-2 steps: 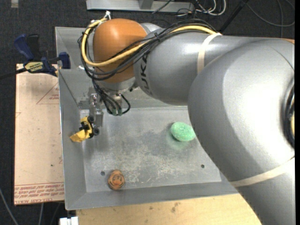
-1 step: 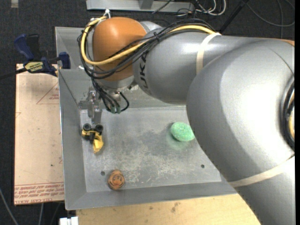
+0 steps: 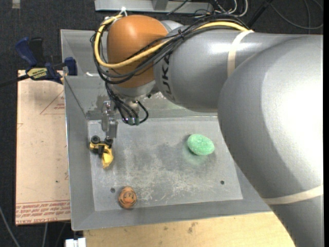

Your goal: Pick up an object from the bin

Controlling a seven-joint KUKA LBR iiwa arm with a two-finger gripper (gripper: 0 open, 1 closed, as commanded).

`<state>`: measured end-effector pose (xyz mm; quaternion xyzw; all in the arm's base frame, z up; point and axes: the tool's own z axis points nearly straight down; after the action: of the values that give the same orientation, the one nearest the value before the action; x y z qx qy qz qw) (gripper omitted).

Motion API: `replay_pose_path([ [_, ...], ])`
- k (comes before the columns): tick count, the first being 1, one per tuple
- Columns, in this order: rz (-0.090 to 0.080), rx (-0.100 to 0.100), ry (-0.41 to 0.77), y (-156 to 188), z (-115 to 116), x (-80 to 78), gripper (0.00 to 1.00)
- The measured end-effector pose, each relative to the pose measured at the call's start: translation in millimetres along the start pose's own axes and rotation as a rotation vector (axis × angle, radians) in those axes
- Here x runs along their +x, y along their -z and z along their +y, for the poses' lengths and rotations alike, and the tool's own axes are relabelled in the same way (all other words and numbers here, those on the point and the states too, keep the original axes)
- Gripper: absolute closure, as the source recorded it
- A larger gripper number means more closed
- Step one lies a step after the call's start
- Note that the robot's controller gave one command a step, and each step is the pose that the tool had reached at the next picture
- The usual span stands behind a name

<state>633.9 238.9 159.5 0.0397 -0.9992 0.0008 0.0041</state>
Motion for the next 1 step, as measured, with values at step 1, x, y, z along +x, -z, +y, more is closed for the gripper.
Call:
replay_pose_path([
  [1, -0.011, -0.002, 0.046, 10.2, 12.9, 15.1, 0.00],
])
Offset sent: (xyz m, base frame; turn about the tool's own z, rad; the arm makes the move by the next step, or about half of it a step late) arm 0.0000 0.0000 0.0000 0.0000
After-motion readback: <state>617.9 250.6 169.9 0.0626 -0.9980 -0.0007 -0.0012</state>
